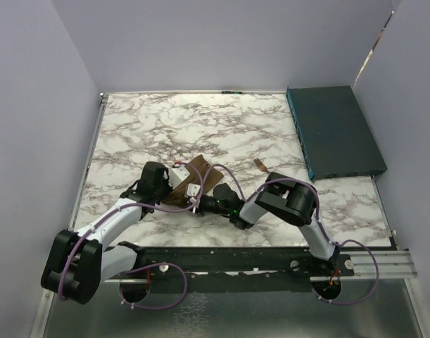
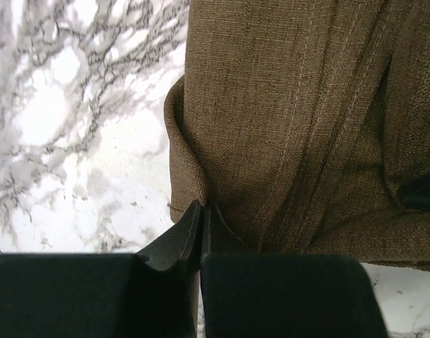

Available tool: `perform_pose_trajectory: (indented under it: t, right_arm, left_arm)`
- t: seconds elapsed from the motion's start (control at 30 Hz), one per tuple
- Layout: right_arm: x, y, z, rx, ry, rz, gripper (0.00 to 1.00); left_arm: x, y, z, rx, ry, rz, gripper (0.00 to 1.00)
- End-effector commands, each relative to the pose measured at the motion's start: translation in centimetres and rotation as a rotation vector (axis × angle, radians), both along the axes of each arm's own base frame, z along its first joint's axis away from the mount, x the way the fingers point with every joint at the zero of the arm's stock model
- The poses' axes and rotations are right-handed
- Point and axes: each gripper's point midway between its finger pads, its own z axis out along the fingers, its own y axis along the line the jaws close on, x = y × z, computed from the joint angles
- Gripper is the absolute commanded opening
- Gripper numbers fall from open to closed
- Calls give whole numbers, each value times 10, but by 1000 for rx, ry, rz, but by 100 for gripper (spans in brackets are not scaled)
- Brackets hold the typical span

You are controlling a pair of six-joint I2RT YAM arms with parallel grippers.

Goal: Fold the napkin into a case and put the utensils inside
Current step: Insert the napkin into the napkin holder.

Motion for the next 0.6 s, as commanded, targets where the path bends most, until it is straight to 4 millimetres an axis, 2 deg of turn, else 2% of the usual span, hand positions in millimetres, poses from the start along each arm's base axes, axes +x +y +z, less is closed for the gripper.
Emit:
perform_pose_trajectory:
  t: [0.0,0.23,0.43,0.57]
  right_arm:
    - [3,-7,6,1,80,-47,1]
    - [4,-26,17,51,154,-87,1]
    - [2,-40,26,79,313,-66,1]
    - [2,-38,23,41,400,-34,1]
  left_arm:
    - [22,-25,21,-59,-144,-157,0]
    - [33,-56,24,-19,-219,-457,0]
    - [37,-73,17,-53,-204,-535,0]
    - [33,-82,16,-77,-210,-552,0]
